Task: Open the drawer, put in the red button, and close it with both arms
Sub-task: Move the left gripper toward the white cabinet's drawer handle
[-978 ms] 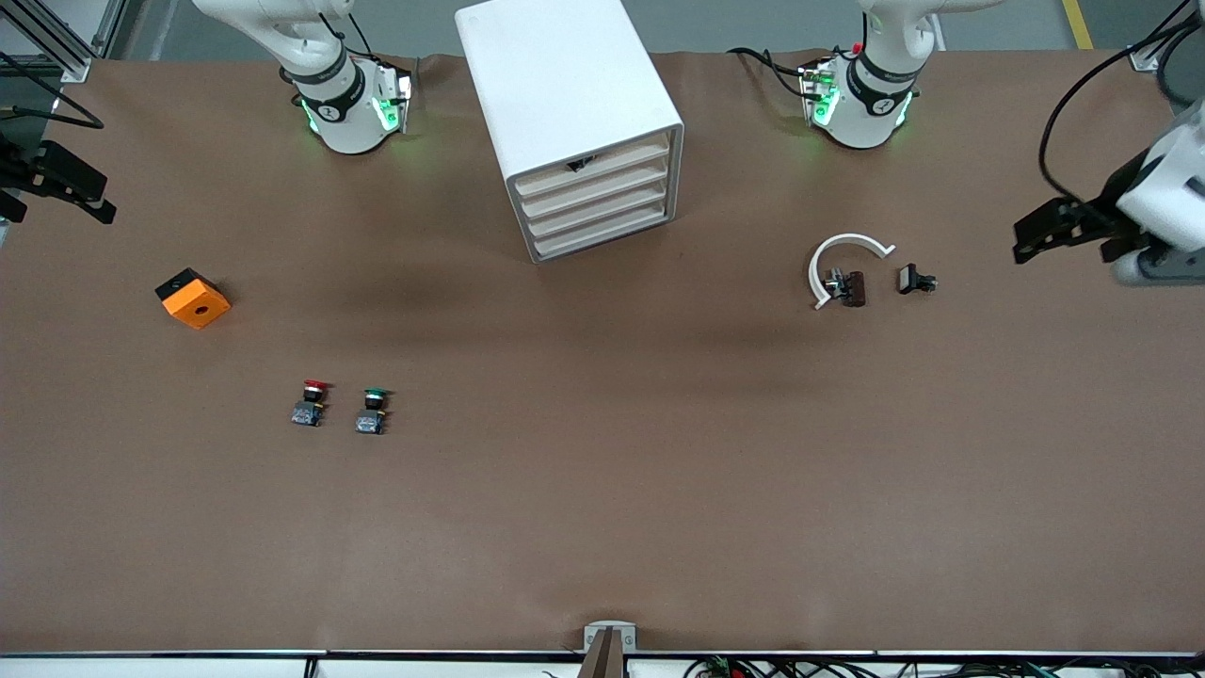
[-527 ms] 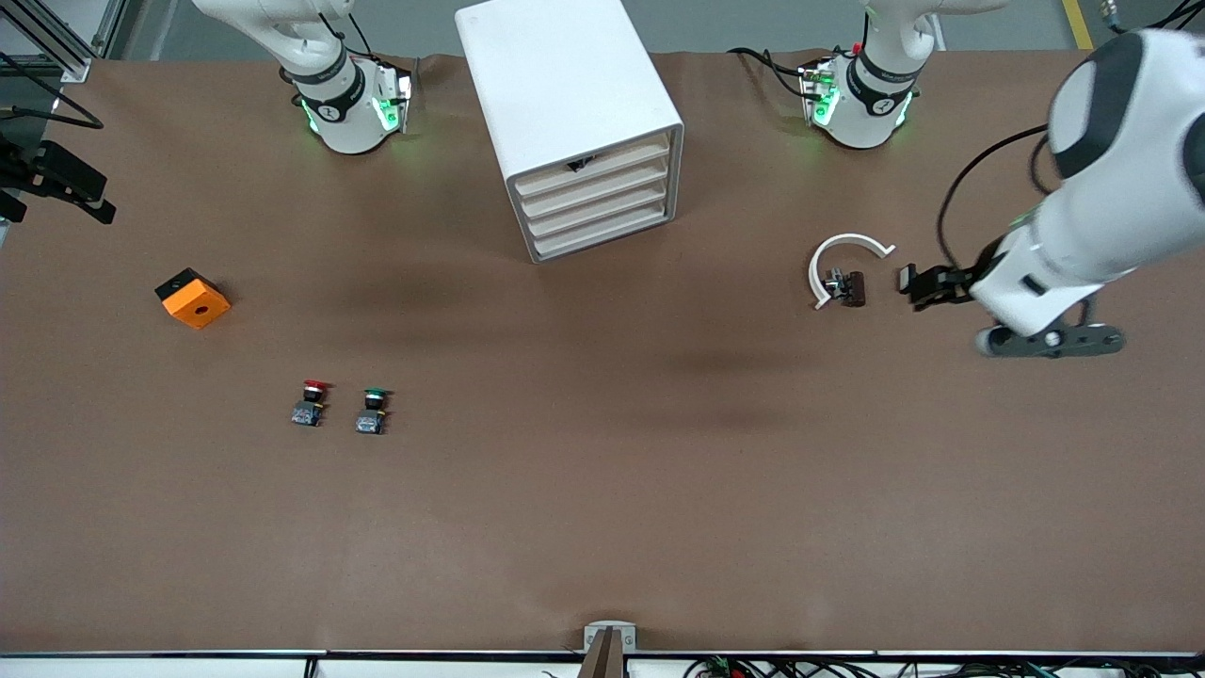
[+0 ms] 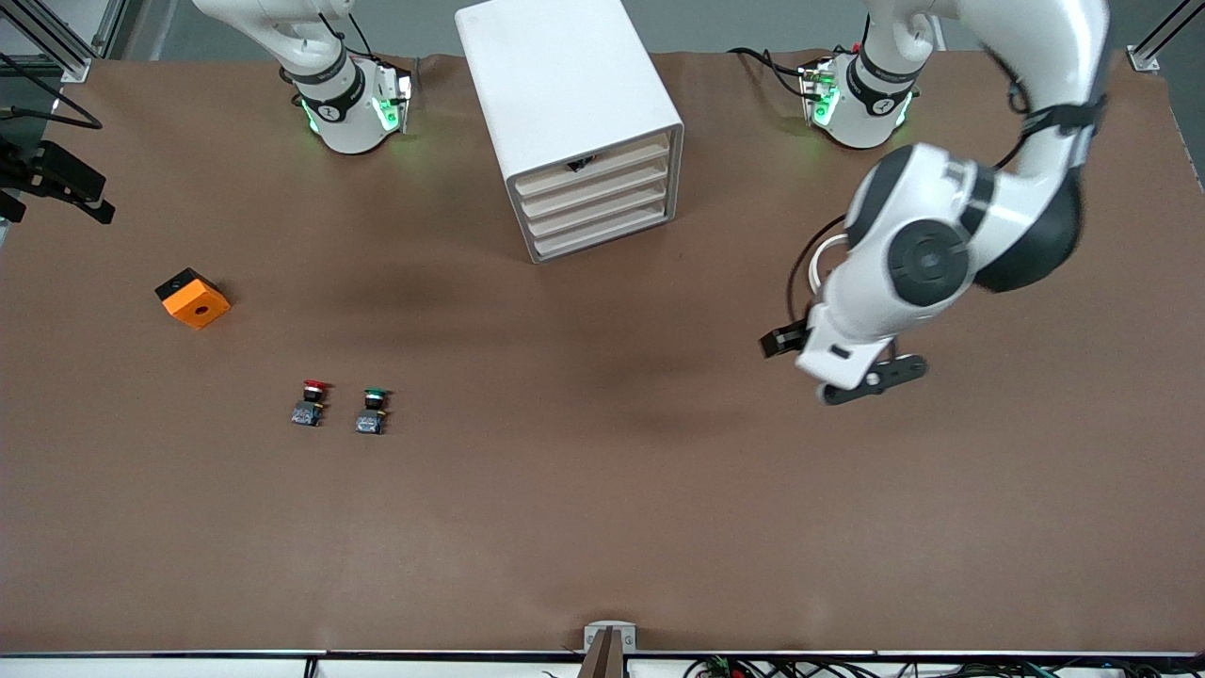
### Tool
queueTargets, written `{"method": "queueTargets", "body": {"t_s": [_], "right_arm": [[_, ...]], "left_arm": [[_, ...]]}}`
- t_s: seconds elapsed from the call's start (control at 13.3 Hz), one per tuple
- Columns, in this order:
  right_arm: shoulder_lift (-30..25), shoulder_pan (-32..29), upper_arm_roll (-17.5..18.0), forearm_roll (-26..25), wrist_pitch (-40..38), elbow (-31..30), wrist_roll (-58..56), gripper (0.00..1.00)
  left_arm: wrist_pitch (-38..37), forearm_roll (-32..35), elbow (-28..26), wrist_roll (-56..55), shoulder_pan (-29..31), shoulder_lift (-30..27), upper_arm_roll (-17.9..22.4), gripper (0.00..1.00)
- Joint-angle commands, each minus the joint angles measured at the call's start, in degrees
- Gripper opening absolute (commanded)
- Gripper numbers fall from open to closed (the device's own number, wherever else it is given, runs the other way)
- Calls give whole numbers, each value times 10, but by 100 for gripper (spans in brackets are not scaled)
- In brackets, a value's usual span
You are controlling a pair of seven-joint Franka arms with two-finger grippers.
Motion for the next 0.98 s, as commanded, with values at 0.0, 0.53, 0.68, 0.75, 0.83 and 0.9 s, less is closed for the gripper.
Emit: {"method": "queueTargets", "body": {"t_s": [0.0, 0.53, 0.68, 0.75, 0.83, 0.9], "right_arm": [[-5, -11, 6, -7, -1, -2, -1, 100], [3, -16, 6, -3, 1, 4, 1, 100], [4, -19, 6, -2, 5, 8, 3, 100], [9, -19, 6, -1, 3, 9, 8, 100], [12, -19, 6, -1, 5, 9, 8, 100], [16, -19, 6, -1, 4, 10, 8, 100]], "left_arm": [[47, -6, 20, -115, -36, 56, 2, 100], [59, -51, 16, -471, -106, 120, 1, 100], [22, -85, 16, -608, -116, 120, 0, 100], [-2, -87, 19, -639, -123, 119, 0, 100], [-8, -96, 19, -652, -121, 119, 0, 100], [-9, -123, 18, -655, -119, 120, 0, 100]]}}
